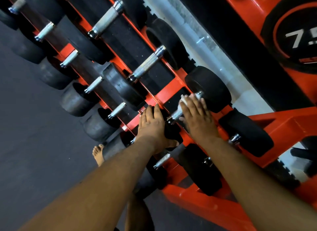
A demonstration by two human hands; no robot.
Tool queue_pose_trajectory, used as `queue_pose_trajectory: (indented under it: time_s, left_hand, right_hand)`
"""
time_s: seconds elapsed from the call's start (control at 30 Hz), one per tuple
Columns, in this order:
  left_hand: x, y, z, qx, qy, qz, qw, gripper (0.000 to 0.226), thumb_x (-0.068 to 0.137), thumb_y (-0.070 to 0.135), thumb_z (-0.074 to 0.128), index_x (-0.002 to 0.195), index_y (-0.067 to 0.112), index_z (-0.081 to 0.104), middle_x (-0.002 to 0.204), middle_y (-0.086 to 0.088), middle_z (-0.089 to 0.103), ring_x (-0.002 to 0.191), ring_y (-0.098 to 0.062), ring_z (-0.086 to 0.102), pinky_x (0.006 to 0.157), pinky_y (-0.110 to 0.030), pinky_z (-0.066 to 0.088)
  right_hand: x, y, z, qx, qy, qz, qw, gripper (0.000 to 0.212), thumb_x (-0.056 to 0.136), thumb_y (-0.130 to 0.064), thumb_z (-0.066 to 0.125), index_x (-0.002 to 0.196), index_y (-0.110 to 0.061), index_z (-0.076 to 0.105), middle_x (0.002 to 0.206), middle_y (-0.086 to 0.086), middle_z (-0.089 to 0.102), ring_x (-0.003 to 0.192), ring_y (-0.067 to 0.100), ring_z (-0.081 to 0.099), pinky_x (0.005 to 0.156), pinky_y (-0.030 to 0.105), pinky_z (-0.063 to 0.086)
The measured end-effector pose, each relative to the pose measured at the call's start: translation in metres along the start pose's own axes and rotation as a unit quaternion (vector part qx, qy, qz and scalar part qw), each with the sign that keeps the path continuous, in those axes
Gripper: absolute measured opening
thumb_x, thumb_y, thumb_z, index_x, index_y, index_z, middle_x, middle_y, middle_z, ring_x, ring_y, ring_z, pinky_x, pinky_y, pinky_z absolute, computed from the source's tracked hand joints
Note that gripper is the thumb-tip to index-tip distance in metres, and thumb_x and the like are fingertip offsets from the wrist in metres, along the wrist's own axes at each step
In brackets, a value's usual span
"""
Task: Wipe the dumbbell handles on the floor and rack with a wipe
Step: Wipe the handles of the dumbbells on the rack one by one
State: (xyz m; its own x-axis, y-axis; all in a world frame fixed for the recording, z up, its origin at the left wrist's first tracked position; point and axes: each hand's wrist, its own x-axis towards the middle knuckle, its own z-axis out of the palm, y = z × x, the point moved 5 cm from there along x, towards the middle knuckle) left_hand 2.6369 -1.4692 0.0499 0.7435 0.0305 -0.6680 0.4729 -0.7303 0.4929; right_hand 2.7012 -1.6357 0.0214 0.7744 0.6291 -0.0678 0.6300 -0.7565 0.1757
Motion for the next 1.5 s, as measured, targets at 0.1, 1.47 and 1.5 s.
queue_pose_trajectory:
  time_s: [0.1, 1.47, 1.5]
  left_hand:
    - [0.000, -0.001, 0.000, -0.002, 0.003, 0.002, 1.000, 0.153, 0.057, 0.056, 0.093, 0.160, 0.010, -0.011, 0.168, -0.017, -0.009, 0.156, -0.031, -0.009, 0.127, -0.041, -0.003]
    - [0.003, -0.002, 0.000, 0.010, 0.007, 0.011, 1.000, 0.152, 0.058, 0.059, 0.091, 0.159, 0.012, -0.012, 0.169, -0.014, -0.007, 0.156, -0.028, -0.011, 0.124, -0.040, -0.005]
    - [0.004, -0.003, 0.001, 0.009, 0.008, 0.009, 1.000, 0.152, 0.058, 0.059, 0.091, 0.160, 0.012, -0.012, 0.169, -0.014, -0.008, 0.156, -0.028, -0.011, 0.124, -0.040, -0.005]
  right_hand:
    - [-0.018, -0.037, 0.006, 0.029, -0.005, -0.148, 0.989, 0.061, 0.094, -0.017, 0.048, 0.154, -0.015, 0.037, 0.162, 0.007, 0.034, 0.152, 0.028, 0.025, 0.123, 0.049, 0.020]
    - [0.019, -0.031, 0.014, 0.849, -0.025, 0.473, 0.236, 0.021, 0.104, -0.029, 0.048, 0.102, -0.023, 0.069, 0.088, -0.005, 0.075, 0.083, 0.008, 0.070, 0.082, 0.025, 0.051]
    - [0.014, -0.036, 0.019, 0.849, -0.042, 0.470, 0.237, 0.022, 0.104, -0.031, 0.048, 0.104, -0.023, 0.069, 0.092, -0.005, 0.076, 0.087, 0.008, 0.072, 0.085, 0.026, 0.051]
